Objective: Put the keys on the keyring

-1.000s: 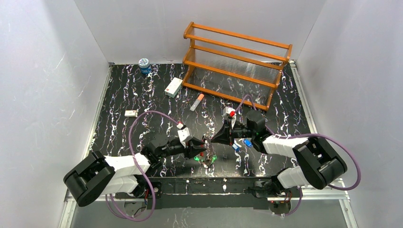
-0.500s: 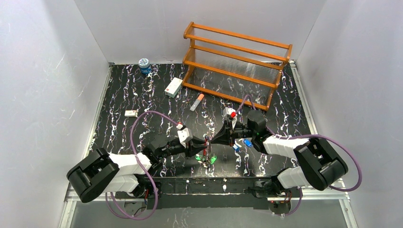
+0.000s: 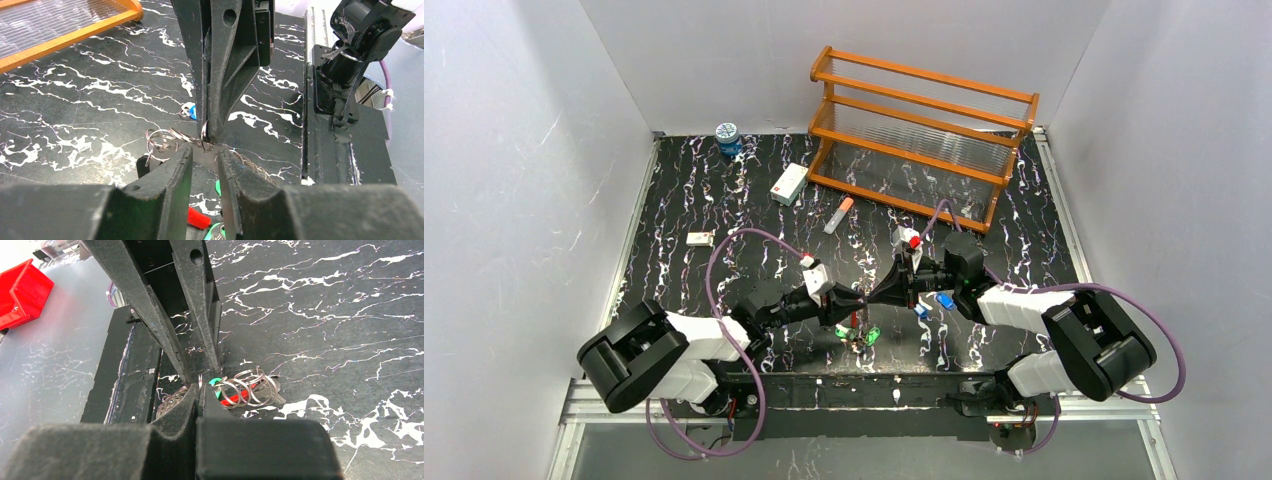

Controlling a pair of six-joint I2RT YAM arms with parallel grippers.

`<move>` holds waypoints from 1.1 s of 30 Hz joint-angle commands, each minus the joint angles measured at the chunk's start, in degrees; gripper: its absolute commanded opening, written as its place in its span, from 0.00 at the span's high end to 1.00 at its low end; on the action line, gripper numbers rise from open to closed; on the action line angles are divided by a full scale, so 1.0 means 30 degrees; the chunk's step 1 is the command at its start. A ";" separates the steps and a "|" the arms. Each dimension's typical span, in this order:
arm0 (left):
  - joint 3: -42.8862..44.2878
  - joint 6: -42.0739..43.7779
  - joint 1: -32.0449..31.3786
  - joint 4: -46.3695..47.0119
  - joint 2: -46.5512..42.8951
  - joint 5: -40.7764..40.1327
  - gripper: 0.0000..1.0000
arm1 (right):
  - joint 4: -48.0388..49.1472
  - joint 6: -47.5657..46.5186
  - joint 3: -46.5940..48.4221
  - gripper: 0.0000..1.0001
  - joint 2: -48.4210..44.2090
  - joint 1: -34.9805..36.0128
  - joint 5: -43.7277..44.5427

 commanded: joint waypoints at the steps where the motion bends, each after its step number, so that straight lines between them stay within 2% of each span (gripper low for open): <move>1: 0.0617 -0.0124 -0.0129 0.1105 0.0277 -0.0149 0.80 | 0.0686 -0.0286 0.0417 0.99 -0.0348 0.0114 -0.0434; 5: 0.0675 -0.0177 -0.0146 0.1350 0.0543 -0.0039 0.86 | 0.0578 -0.0283 0.0490 0.99 -0.0340 0.0114 -0.0492; 15: 0.0822 -0.0329 -0.0161 0.1553 0.0959 0.0099 0.89 | 0.0388 -0.0340 0.0607 0.99 -0.0415 0.0140 -0.0685; 19: 0.0809 -0.0318 -0.0188 0.1553 0.1051 -0.0031 1.00 | 0.0335 -0.0359 0.0609 0.99 -0.0526 0.0154 -0.0636; 22: 0.0695 -0.0306 -0.0183 0.1568 0.1015 -0.0240 1.00 | -0.0032 -0.0423 0.0635 0.85 -0.0723 0.0160 -0.0127; 23: 0.0643 -0.0281 -0.0184 0.1555 0.0946 -0.0304 1.00 | -0.0263 -0.0589 0.0660 0.79 -0.0862 0.0164 0.0060; 25: 0.0479 -0.0151 -0.0174 0.1560 0.0724 -0.0484 1.00 | -0.0527 -0.0704 0.0591 0.59 -0.1275 0.0159 0.0598; 28: 0.0063 0.0233 -0.0192 0.1503 0.0093 -0.0896 1.00 | -0.0754 -0.1179 0.0422 0.41 -0.2303 0.0150 0.1276; 33: -0.0443 0.1485 -0.0161 0.0546 -0.1422 -0.1513 1.00 | -0.1152 -0.1886 0.0387 0.25 -0.3877 0.0134 0.2224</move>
